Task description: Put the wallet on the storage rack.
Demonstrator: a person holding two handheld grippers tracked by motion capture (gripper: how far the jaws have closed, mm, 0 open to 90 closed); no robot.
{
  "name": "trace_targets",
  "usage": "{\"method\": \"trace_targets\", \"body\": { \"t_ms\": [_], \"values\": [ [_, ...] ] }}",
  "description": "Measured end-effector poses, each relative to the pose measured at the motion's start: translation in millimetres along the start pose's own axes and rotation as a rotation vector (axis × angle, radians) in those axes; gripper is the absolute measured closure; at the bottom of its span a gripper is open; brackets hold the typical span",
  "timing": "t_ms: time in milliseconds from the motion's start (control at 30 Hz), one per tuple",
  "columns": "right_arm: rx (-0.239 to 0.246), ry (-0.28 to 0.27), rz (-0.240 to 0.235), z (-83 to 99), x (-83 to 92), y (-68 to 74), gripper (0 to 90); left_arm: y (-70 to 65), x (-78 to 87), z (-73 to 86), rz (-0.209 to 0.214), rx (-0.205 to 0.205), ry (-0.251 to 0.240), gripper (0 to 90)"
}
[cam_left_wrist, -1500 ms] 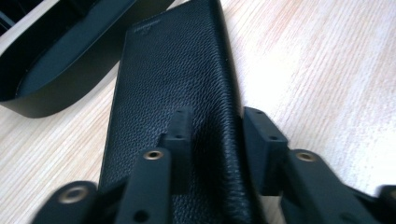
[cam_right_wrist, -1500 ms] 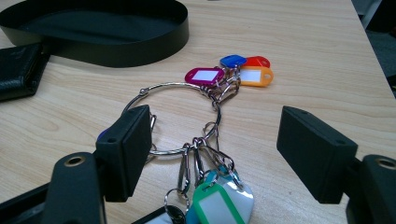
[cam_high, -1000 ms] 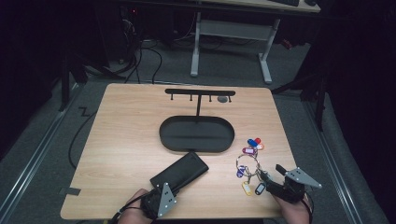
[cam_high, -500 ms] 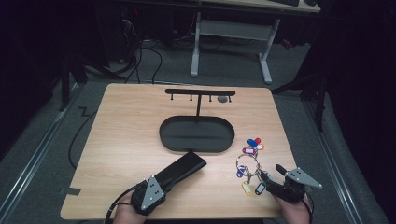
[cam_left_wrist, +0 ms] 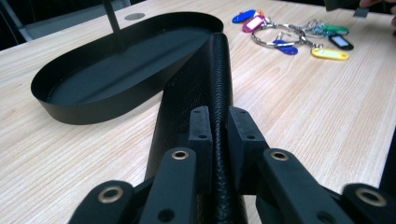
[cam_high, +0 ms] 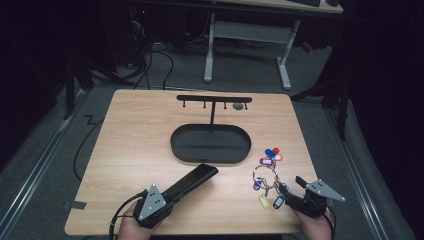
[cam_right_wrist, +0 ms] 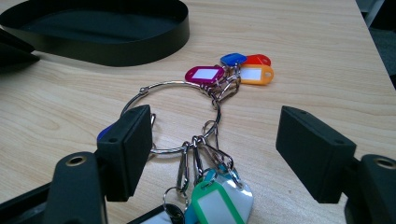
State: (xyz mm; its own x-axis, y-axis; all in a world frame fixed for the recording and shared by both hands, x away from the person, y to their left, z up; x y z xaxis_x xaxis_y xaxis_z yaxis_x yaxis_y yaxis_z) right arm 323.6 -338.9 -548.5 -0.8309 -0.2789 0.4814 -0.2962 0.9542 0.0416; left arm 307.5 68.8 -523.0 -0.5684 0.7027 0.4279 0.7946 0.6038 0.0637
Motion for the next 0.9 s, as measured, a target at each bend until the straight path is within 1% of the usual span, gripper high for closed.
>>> {"method": "trace_targets", "body": {
  "t_ms": [267, 300, 333, 367, 433, 567, 900],
  "values": [
    [-0.002, 0.0, 0.0, 0.2, 0.1, -0.6, 27.3, 7.7, 7.4, -2.4, 0.01, 0.045, -0.03, 81.1],
    [-0.006, 0.0, 0.001, 0.3, 0.2, -1.0, 27.3, 8.6, 8.4, -2.8, 0.013, 0.053, -0.034, 81.1],
    [-0.007, 0.0, 0.001, 0.4, 0.1, -1.1, 27.3, 10.4, 10.3, -3.4, 0.018, 0.069, -0.044, 81.1],
    [-0.007, 0.001, 0.0, 0.4, 0.1, -1.1, 27.3, 10.4, 10.3, -3.4, 0.018, 0.069, -0.044, 81.2],
    [-0.006, 0.002, -0.001, 0.5, 0.0, -0.9, 27.3, 12.1, 12.2, -4.3, 0.024, 0.087, -0.055, 81.4],
    [-0.007, 0.002, -0.001, 0.5, -0.1, -0.8, 27.3, 14.4, 15.4, -5.3, 0.017, 0.088, -0.067, 81.5],
    [-0.008, 0.009, -0.005, 2.1, -2.6, -0.5, 27.3, 25.2, 19.0, -3.4, 0.003, 0.128, -0.082, 81.6]
  ]
}}
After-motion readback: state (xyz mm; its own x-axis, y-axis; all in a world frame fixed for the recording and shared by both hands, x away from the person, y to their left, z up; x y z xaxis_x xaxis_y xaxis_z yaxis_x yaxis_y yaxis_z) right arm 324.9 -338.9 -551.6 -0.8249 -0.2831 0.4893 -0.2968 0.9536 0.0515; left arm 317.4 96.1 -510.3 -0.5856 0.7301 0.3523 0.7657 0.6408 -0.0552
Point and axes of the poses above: each handheld gripper's, and its own axes: x roughly backward along the jaws, z roughly out of its underside, y roughly to its left, the point moved 7 cm from there along -x, roughly forward along the jaws
